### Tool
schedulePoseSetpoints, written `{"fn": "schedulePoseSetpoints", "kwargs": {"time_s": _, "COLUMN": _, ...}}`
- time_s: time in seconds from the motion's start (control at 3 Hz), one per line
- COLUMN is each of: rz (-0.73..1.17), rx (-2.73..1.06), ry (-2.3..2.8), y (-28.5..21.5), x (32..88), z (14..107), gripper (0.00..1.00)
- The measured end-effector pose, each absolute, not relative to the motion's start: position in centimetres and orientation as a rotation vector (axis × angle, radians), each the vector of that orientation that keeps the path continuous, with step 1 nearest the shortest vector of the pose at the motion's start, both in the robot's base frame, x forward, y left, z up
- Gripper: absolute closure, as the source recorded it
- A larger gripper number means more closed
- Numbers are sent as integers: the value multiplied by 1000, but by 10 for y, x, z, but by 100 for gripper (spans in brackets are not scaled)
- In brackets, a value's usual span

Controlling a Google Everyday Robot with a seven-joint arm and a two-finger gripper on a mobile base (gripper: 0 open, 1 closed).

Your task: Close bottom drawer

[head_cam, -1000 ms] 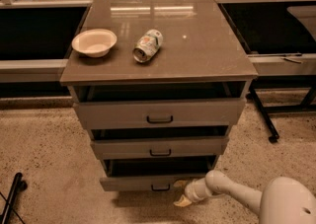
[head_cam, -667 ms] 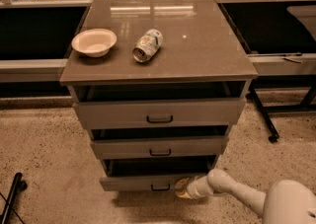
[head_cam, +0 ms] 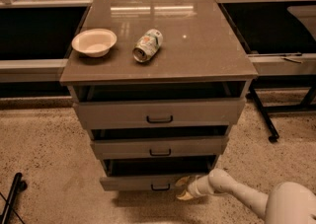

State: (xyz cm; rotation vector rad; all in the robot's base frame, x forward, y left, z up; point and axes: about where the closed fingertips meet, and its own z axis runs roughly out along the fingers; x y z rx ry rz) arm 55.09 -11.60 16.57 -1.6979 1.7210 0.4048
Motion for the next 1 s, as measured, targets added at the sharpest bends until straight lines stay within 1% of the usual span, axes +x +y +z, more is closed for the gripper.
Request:
{"fn": "schedulePoseSetpoints", "kwargs": {"time_s": 0.33, "rz": 405, "rx": -1698, "ry": 1721, "y": -116, "x": 551, "z": 166, "gripper": 21}}
{"fn": "schedulePoseSetpoints", "kwargs": {"time_s": 0.67, "rz": 405, "rx": -1698, "ry": 1721, "y": -116, "x": 551, "z": 166, "gripper": 0}}
{"fn": "schedulePoseSetpoints", "kwargs": {"time_s": 1.0, "rz": 405, "rx": -1698, "ry": 1721, "y": -116, "x": 551, "z": 166, "gripper": 0}}
